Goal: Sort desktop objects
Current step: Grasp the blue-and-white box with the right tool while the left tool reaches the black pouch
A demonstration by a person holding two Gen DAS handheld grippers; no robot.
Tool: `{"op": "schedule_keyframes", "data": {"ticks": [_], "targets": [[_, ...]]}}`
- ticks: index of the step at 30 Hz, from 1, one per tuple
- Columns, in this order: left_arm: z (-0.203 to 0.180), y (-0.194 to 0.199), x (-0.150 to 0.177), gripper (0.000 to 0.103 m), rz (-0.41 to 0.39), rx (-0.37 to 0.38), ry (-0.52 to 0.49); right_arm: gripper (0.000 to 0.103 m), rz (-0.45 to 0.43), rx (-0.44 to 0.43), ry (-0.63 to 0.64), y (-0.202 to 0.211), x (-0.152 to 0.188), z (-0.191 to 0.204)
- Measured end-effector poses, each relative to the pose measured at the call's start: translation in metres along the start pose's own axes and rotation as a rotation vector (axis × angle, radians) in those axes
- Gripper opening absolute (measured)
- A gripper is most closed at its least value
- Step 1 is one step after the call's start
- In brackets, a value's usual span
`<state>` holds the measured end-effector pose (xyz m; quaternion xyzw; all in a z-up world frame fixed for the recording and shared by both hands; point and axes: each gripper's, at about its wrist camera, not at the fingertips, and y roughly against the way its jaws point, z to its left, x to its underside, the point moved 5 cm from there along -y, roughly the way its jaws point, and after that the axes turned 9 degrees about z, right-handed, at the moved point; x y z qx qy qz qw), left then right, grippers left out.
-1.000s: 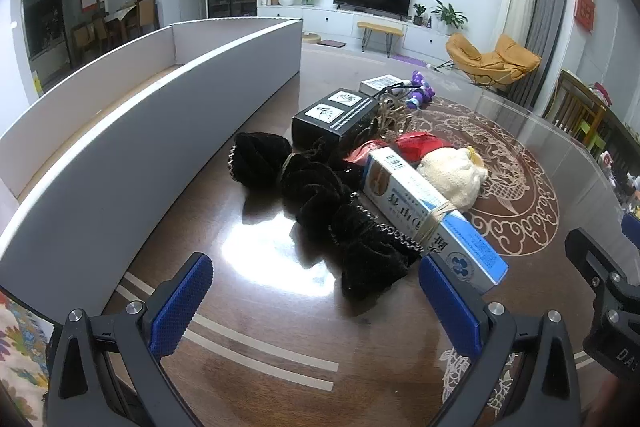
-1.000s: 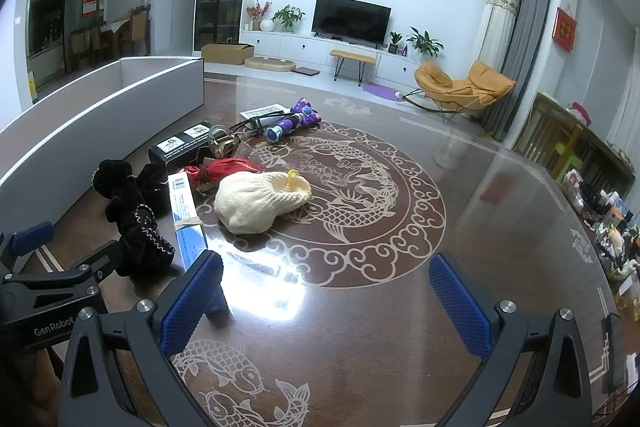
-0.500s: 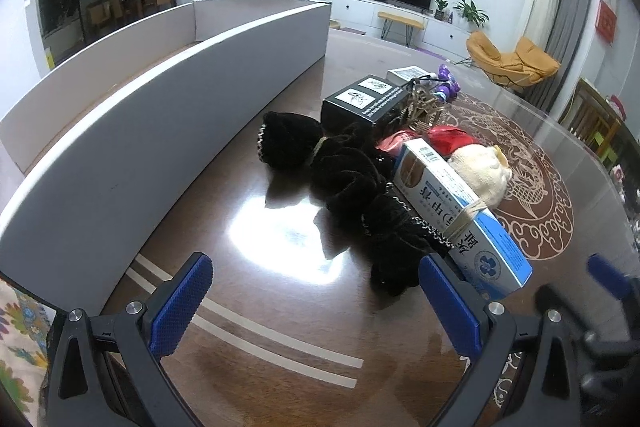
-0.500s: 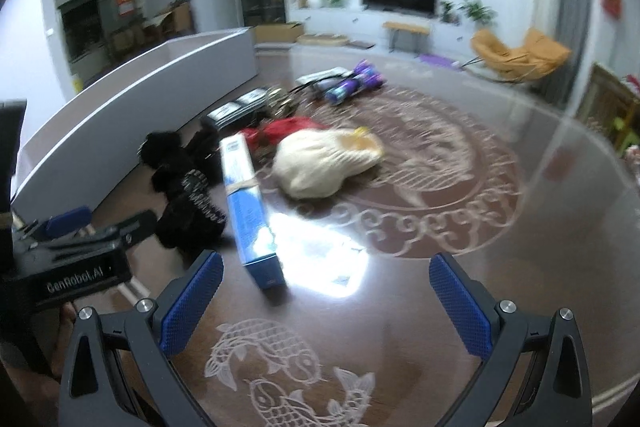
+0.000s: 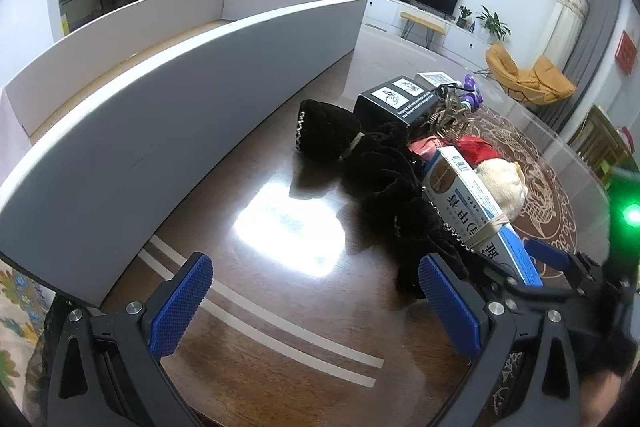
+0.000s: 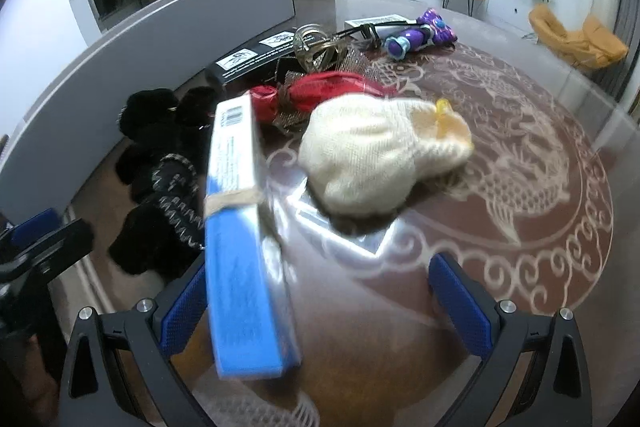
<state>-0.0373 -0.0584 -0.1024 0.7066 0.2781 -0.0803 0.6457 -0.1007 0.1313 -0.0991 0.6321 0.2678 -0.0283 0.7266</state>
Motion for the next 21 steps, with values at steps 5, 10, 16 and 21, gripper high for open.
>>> {"op": "schedule_keyframes", "data": {"ticks": [5, 10, 16, 21], "targets": [[0.001, -0.002, 0.000, 0.103, 0.010, -0.004, 0.008, 0.103, 0.031, 0.041, 0.080, -0.014, -0.015, 0.006], [0.004, -0.007, 0.000, 0.103, 0.031, -0.002, 0.025, 0.093, 0.006, -0.002, 0.006, -0.008, -0.018, -0.002], [-0.003, -0.011, 0.002, 0.103, 0.049, 0.021, 0.004, 0.065, -0.057, -0.178, -0.257, 0.015, -0.005, -0.045], [-0.023, -0.021, -0.006, 0.103, 0.088, 0.078, -0.050, 0.067, -0.078, -0.181, -0.350, 0.030, 0.018, -0.071]]}}
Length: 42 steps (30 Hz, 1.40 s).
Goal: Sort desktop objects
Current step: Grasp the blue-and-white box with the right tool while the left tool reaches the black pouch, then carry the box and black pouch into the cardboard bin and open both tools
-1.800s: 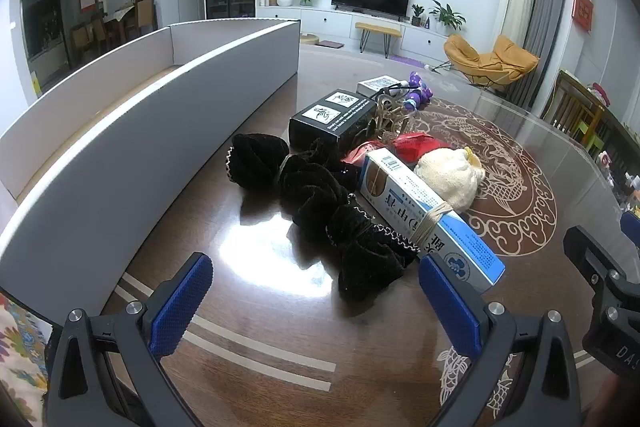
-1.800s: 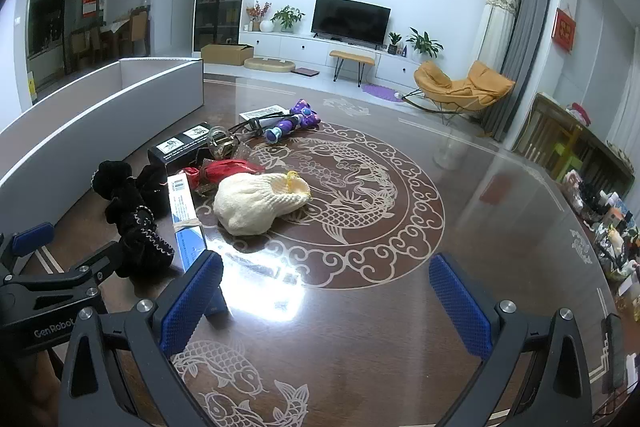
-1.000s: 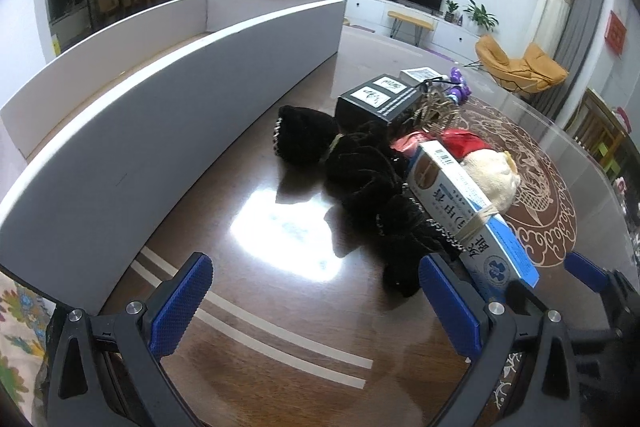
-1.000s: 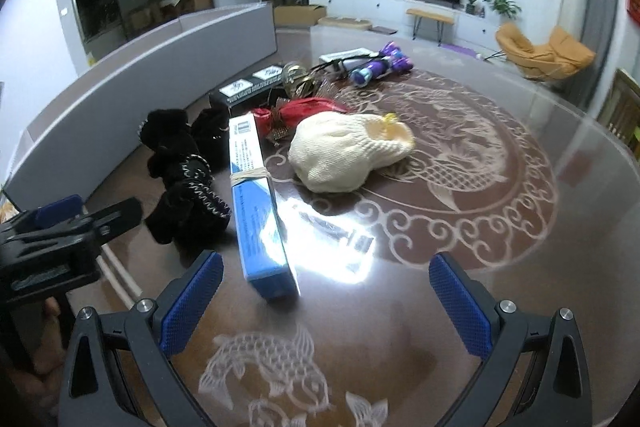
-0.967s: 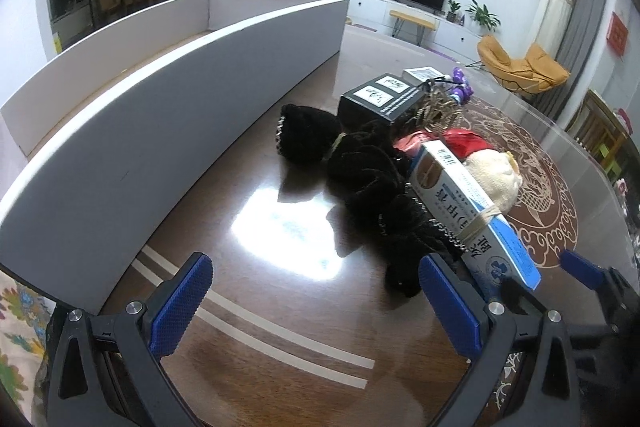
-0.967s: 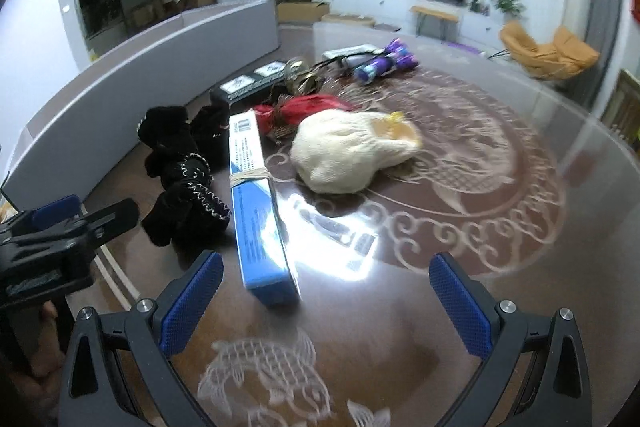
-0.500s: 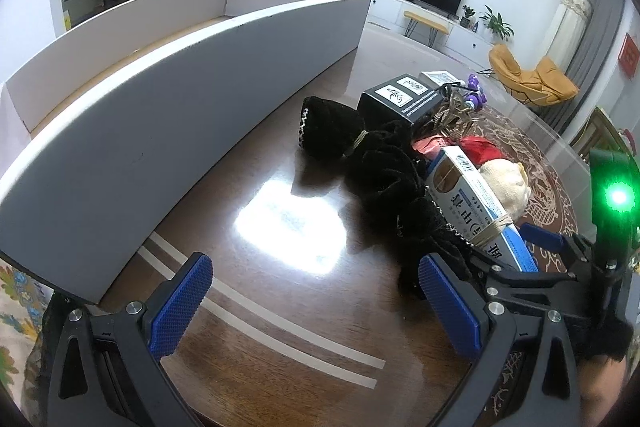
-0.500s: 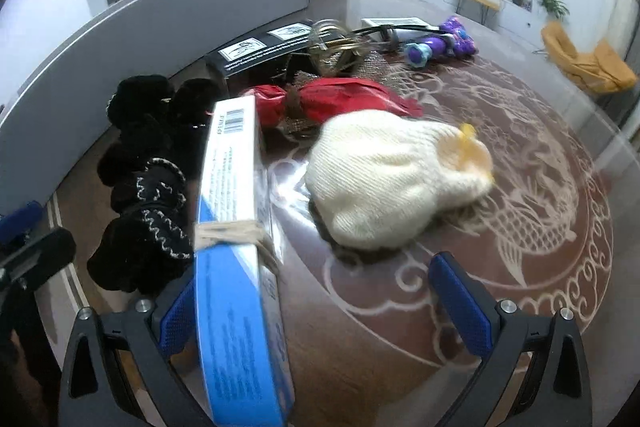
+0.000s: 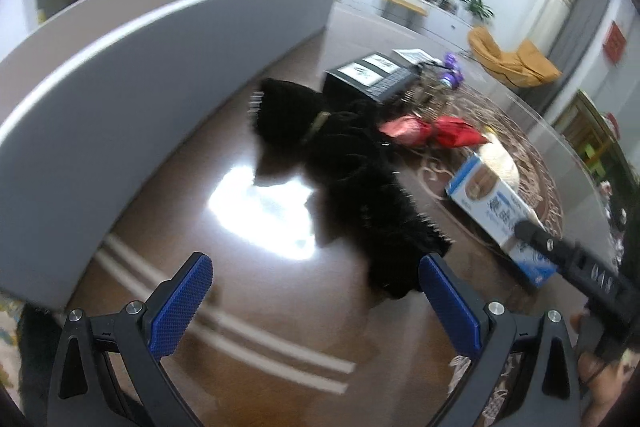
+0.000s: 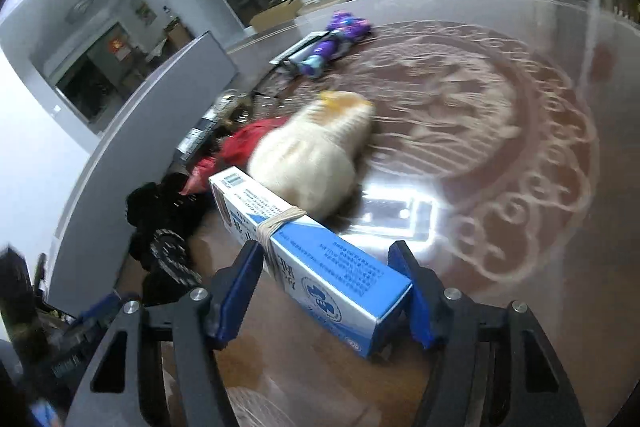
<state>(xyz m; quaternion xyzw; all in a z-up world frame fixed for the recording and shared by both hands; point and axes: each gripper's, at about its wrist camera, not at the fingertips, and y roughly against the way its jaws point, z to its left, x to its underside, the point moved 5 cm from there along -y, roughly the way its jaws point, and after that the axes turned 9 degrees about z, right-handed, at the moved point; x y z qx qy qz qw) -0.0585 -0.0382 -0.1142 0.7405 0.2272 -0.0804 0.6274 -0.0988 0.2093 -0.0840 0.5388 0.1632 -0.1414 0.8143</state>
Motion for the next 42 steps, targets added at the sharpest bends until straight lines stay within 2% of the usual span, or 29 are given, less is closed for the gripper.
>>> {"op": "schedule_keyframes", "data": {"ticks": [4, 8, 12, 19, 21, 24, 27, 29, 33, 39, 40, 41, 42], "targets": [[-0.013, -0.014, -0.023, 0.103, 0.014, 0.007, -0.005, 0.072, -0.025, 0.070, 0.041, 0.012, 0.019, -0.009], [-0.026, -0.040, -0.042, 0.103, 0.095, -0.030, -0.006, 0.091, -0.050, 0.123, 0.097, 0.012, 0.032, -0.007], [-0.032, -0.056, -0.045, 0.103, 0.112, -0.178, -0.102, 0.091, -0.069, 0.155, 0.134, 0.010, 0.036, 0.000], [0.001, -0.044, -0.033, 0.103, 0.093, -0.128, -0.233, 0.093, -0.060, 0.203, 0.200, 0.005, 0.041, 0.008], [0.012, -0.042, -0.034, 0.103, 0.096, -0.128, -0.224, 0.094, -0.048, 0.197, 0.220, 0.005, 0.042, 0.009], [0.015, -0.042, -0.036, 0.103, 0.100, -0.133, -0.221, 0.094, -0.030, 0.158, 0.276, 0.005, 0.040, 0.014], [0.011, -0.042, -0.034, 0.103, 0.075, -0.139, -0.202, 0.094, -0.010, 0.198, 0.373, 0.002, 0.030, 0.022], [0.010, -0.042, -0.034, 0.103, 0.056, -0.143, -0.193, 0.094, 0.029, 0.170, 0.420, -0.002, 0.024, 0.027], [0.008, -0.043, -0.034, 0.103, 0.041, -0.143, -0.194, 0.094, 0.116, 0.138, 0.477, -0.014, 0.013, 0.037], [0.009, -0.041, -0.029, 0.103, 0.026, -0.141, -0.192, 0.094, 0.194, 0.088, 0.528, -0.025, 0.007, 0.048], [0.008, -0.041, -0.029, 0.103, 0.025, -0.140, -0.191, 0.092, 0.202, 0.077, 0.515, -0.026, 0.006, 0.047], [0.009, -0.040, -0.029, 0.103, 0.024, -0.141, -0.191, 0.077, 0.209, 0.060, 0.493, -0.028, 0.004, 0.046], [0.009, -0.040, -0.029, 0.103, 0.024, -0.142, -0.191, 0.070, 0.218, 0.027, 0.442, -0.029, 0.000, 0.042]]}}
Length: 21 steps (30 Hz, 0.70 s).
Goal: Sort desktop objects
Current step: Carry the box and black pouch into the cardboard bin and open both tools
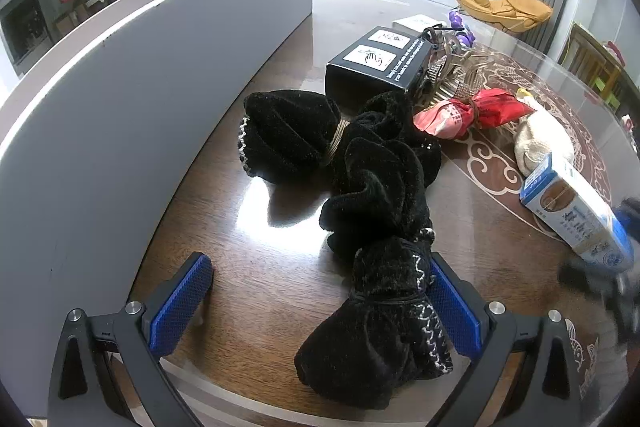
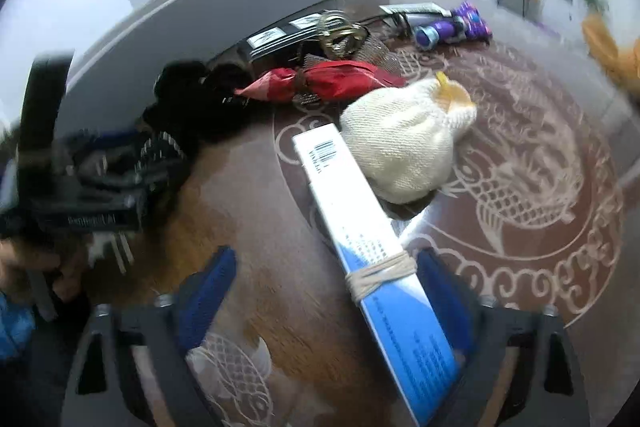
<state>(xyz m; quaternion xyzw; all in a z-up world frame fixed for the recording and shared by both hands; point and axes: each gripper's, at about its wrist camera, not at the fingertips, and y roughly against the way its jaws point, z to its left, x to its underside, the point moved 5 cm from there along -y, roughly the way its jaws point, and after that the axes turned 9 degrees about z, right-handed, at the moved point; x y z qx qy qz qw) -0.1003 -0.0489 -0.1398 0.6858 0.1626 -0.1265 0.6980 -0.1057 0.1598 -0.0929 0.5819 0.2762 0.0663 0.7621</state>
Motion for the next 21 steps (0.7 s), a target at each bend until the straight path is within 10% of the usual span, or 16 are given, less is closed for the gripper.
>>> {"op": "schedule_keyframes", "data": {"ticks": [2, 6, 10, 12, 15, 21], "targets": [[-0.001, 0.000, 0.000, 0.103, 0.002, 0.005, -0.001, 0.031, -0.019, -0.054, -0.078, 0.004, -0.002, -0.010], [-0.017, 0.004, 0.003, 0.101, 0.000, 0.059, -0.081, 0.028, -0.022, -0.315, -0.301, 0.005, 0.015, -0.033], [-0.051, 0.012, 0.009, 0.066, -0.038, 0.096, -0.233, 0.028, -0.031, -0.541, -0.522, 0.012, 0.059, -0.060], [-0.058, 0.016, 0.011, 0.056, -0.045, 0.115, -0.260, 0.032, -0.058, -0.464, -0.534, 0.026, 0.074, -0.072], [-0.060, 0.017, 0.013, 0.056, -0.038, 0.121, -0.265, 0.096, -0.084, -0.156, -0.407, 0.056, 0.078, -0.075], [-0.056, 0.013, 0.013, 0.093, -0.007, 0.091, -0.239, 0.103, -0.015, 0.105, -0.123, 0.059, 0.058, -0.033]]}}
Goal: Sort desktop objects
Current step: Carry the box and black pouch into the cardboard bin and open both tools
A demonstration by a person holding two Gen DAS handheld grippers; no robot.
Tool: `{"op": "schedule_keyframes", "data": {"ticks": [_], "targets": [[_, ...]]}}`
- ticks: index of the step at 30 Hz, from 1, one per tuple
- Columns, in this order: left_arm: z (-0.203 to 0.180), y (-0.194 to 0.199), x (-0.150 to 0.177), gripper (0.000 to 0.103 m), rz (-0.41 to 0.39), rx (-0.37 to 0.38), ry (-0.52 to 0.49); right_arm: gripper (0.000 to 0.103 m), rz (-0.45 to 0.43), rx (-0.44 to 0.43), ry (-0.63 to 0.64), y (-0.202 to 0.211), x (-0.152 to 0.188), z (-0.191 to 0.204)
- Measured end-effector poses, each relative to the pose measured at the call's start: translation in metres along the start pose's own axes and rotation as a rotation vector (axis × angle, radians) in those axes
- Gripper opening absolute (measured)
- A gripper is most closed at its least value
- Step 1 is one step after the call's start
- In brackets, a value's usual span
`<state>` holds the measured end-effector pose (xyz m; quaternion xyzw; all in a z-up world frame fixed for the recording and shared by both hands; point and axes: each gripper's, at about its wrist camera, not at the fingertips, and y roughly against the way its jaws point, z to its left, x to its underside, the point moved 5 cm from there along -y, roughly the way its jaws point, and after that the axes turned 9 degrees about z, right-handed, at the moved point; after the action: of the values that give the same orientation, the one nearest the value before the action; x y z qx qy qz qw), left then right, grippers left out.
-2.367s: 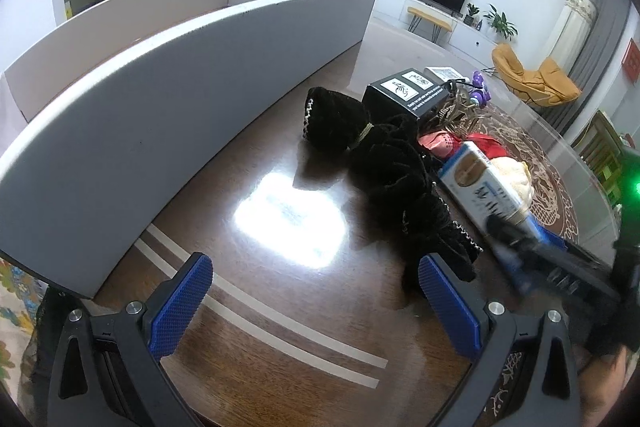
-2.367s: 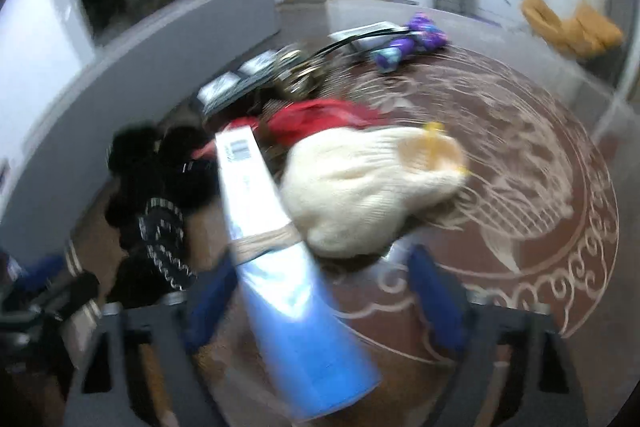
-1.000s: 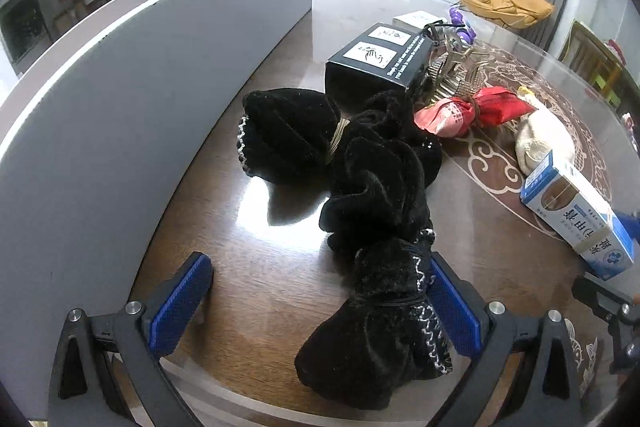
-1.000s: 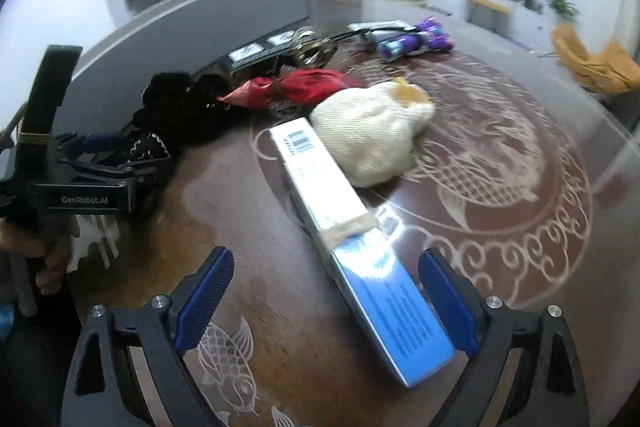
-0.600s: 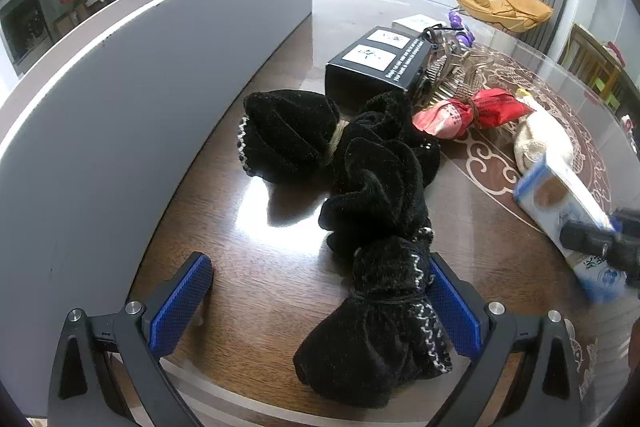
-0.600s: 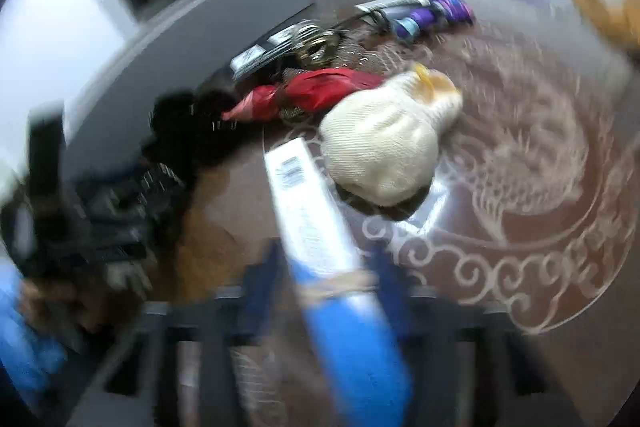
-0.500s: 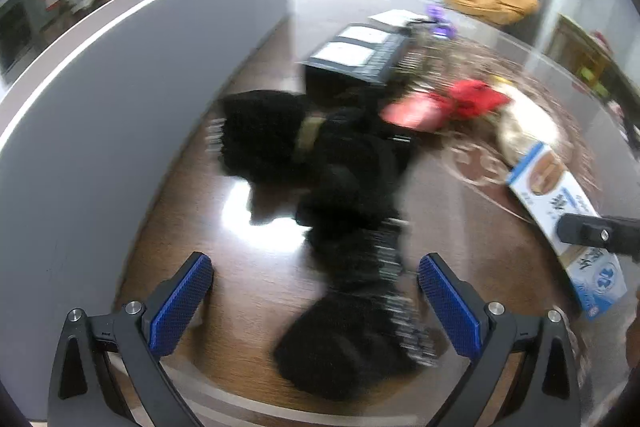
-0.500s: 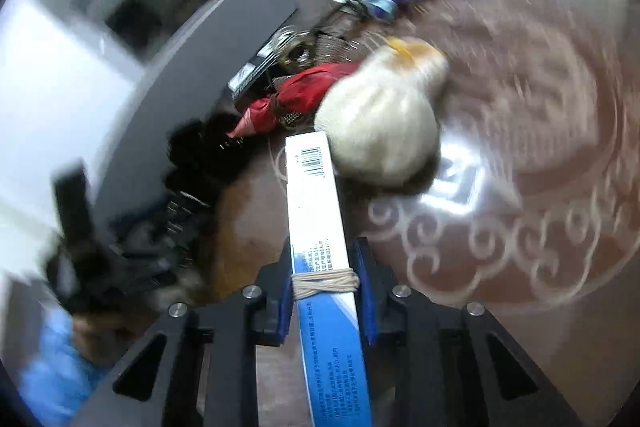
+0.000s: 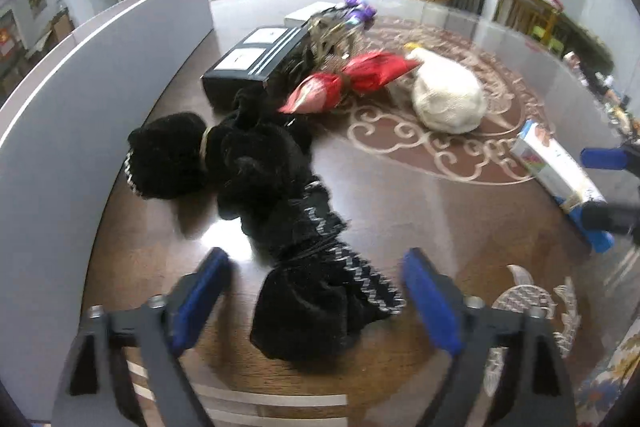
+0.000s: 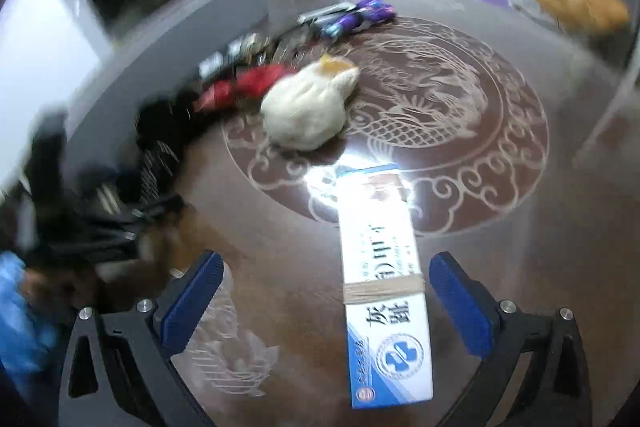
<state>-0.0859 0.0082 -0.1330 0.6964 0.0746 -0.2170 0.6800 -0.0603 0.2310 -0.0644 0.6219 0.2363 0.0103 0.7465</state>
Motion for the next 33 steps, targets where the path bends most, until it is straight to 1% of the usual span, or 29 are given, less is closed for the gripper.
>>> {"op": "schedule_keyframes", "data": {"ticks": [1, 3, 4, 5, 6, 7, 8, 10, 13, 14, 17, 19, 20, 22, 23, 25, 26, 29, 31, 33], "targets": [[0.001, 0.000, -0.001, 0.093, 0.004, 0.005, 0.004, 0.103, 0.028, 0.066, 0.032, -0.009, -0.005, 0.007], [0.002, 0.001, 0.004, 0.092, 0.000, 0.007, 0.005, 0.103, 0.072, 0.165, 0.066, -0.020, -0.005, 0.010], [0.002, 0.001, 0.004, 0.084, -0.003, 0.009, 0.004, 0.099, 0.082, 0.165, 0.066, -0.022, -0.003, 0.007], [0.001, 0.003, 0.003, 0.071, -0.020, 0.009, -0.001, 0.079, 0.099, 0.117, 0.051, -0.025, 0.000, 0.005], [0.000, 0.007, 0.002, 0.038, -0.036, 0.015, -0.011, 0.069, 0.105, 0.095, 0.030, -0.023, 0.004, 0.000], [-0.001, 0.007, 0.002, 0.030, -0.034, 0.020, -0.017, 0.045, 0.088, 0.112, 0.032, -0.021, 0.005, -0.003], [-0.002, 0.009, 0.003, 0.030, -0.036, 0.037, -0.015, 0.044, 0.085, 0.108, 0.027, -0.019, 0.006, -0.006], [0.000, 0.015, 0.004, 0.030, -0.046, 0.071, 0.011, 0.044, 0.071, 0.040, -0.035, -0.013, 0.009, -0.014], [0.010, 0.043, 0.004, 0.030, -0.091, 0.171, 0.081, 0.044, 0.018, -0.005, -0.071, 0.004, 0.007, -0.019], [0.013, 0.055, 0.004, 0.030, -0.109, 0.182, 0.089, 0.044, 0.001, -0.028, -0.084, 0.010, 0.004, -0.018], [0.033, 0.095, 0.003, 0.030, -0.165, 0.196, 0.103, 0.044, -0.042, -0.105, -0.112, 0.028, -0.018, -0.011], [0.062, 0.124, -0.001, 0.030, -0.205, 0.190, 0.135, 0.044, -0.074, -0.145, -0.093, 0.038, -0.042, 0.007], [0.076, 0.133, -0.004, 0.030, -0.214, 0.182, 0.150, 0.044, -0.089, -0.160, -0.079, 0.044, -0.051, 0.019], [0.117, 0.150, -0.010, 0.030, -0.227, 0.153, 0.200, 0.044, -0.119, -0.206, -0.030, 0.050, -0.080, 0.052], [0.139, 0.155, -0.014, 0.030, -0.230, 0.123, 0.225, 0.044, -0.129, -0.226, -0.012, 0.051, -0.092, 0.067], [0.187, 0.157, -0.019, 0.030, -0.212, 0.050, 0.279, 0.044, -0.150, -0.287, 0.035, 0.048, -0.127, 0.111], [0.209, 0.154, -0.020, 0.030, -0.194, 0.030, 0.306, 0.044, -0.156, -0.313, 0.052, 0.049, -0.139, 0.130], [0.266, 0.135, -0.017, 0.030, -0.108, -0.038, 0.370, 0.044, -0.172, -0.418, 0.116, 0.037, -0.185, 0.210], [0.290, 0.121, -0.013, 0.030, -0.052, -0.060, 0.396, 0.044, -0.175, -0.446, 0.152, 0.026, -0.207, 0.257], [0.303, 0.108, -0.009, 0.030, -0.009, -0.063, 0.414, 0.044, -0.169, -0.440, 0.186, 0.002, -0.226, 0.298]]}}
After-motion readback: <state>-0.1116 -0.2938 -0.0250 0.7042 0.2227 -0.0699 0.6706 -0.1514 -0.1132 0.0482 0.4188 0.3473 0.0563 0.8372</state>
